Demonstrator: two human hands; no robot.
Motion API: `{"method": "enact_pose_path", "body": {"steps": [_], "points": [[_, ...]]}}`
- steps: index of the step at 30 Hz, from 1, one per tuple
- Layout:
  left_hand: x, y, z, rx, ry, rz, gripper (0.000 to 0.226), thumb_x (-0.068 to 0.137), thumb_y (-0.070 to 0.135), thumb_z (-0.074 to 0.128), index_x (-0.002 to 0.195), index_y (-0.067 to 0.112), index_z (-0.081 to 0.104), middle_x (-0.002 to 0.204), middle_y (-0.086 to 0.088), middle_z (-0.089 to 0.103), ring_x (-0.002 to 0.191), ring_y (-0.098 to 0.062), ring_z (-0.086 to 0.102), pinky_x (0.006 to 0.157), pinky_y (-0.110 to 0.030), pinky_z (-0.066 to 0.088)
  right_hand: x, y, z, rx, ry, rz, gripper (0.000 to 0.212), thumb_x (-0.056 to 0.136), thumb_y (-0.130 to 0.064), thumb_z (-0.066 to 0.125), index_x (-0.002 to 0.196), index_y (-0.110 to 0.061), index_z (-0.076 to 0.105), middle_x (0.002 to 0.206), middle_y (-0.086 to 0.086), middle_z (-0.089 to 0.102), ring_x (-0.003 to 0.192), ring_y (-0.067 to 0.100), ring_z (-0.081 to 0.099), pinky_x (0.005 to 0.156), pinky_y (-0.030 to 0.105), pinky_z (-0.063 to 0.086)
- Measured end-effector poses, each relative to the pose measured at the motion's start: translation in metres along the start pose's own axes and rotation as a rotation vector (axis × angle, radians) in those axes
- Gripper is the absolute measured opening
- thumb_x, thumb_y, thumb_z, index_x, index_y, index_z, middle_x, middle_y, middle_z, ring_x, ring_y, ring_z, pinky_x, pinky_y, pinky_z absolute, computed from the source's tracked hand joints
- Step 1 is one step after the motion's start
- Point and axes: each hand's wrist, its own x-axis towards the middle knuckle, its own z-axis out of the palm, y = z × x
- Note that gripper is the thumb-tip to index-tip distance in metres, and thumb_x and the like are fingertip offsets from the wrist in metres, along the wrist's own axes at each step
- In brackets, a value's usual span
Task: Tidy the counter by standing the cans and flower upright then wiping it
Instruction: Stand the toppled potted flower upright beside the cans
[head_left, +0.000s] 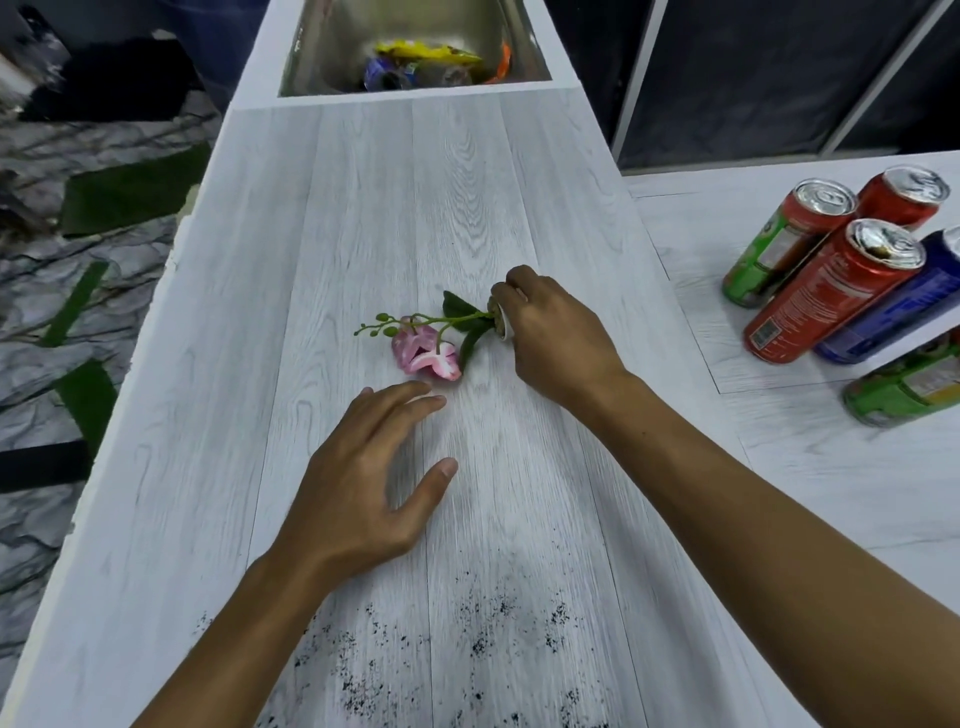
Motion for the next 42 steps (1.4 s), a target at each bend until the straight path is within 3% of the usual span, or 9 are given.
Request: {"method": "enact_pose_path", "body": {"steps": [8,14,22,30,42], "points": [[0.005,0.006,0.003,-0.016,0.053,0.055,0.050,0.094,0.045,0.062,0.138,0.022,0.059,0.145,0.010,0.056,0.137,-0.009,0.050,0.118,-0.046,0.037,-0.016,0.013,0.000,0.308,0.130,0.182,0.040,0.087,-0.018,0.075,0.123,-0.009,0.060,0.122,0.007,0.057,0.090,0.023,0.060,0.072,0.032,0.052],[0.018,0.017,0.013,-0.026,0.028,0.071,0.051,0.094,0.046,0.062,0.139,0.022,0.059,0.145,0.011,0.056,0.138,-0.007,0.049,0.118,-0.045,0.037,-0.030,0.039,-0.007,0.521,0.248,0.358,0.044,0.081,-0.026,0.080,0.119,-0.015,0.061,0.114,0.000,0.061,0.092,0.010,0.054,0.075,0.021,0.043],[0.045,0.036,0.034,-0.031,-0.020,0.102,0.054,0.094,0.047,0.062,0.141,0.022,0.057,0.147,0.010,0.055,0.139,-0.007,0.048,0.120,-0.046,0.035,-0.043,0.080,-0.016,0.639,0.356,0.526,0.042,0.077,-0.028,0.083,0.112,-0.018,0.062,0.107,-0.002,0.065,0.095,0.014,0.062,0.083,0.033,0.055],[0.068,0.056,0.057,-0.037,-0.081,0.122,0.056,0.094,0.050,0.060,0.143,0.025,0.054,0.150,0.013,0.051,0.142,-0.002,0.043,0.124,-0.038,0.029,-0.054,0.114,-0.011,0.686,0.386,0.640,0.043,0.073,-0.033,0.085,0.105,-0.023,0.059,0.103,-0.005,0.067,0.095,0.015,0.066,0.083,0.043,0.058],[0.079,0.064,0.071,-0.018,-0.118,0.105,0.057,0.094,0.052,0.060,0.145,0.027,0.053,0.151,0.014,0.050,0.143,0.000,0.040,0.126,-0.032,0.022,-0.051,0.135,0.001,0.735,0.368,0.674,0.048,0.073,-0.039,0.085,0.108,-0.021,0.059,0.107,-0.004,0.068,0.098,0.015,0.067,0.083,0.043,0.059]]}}
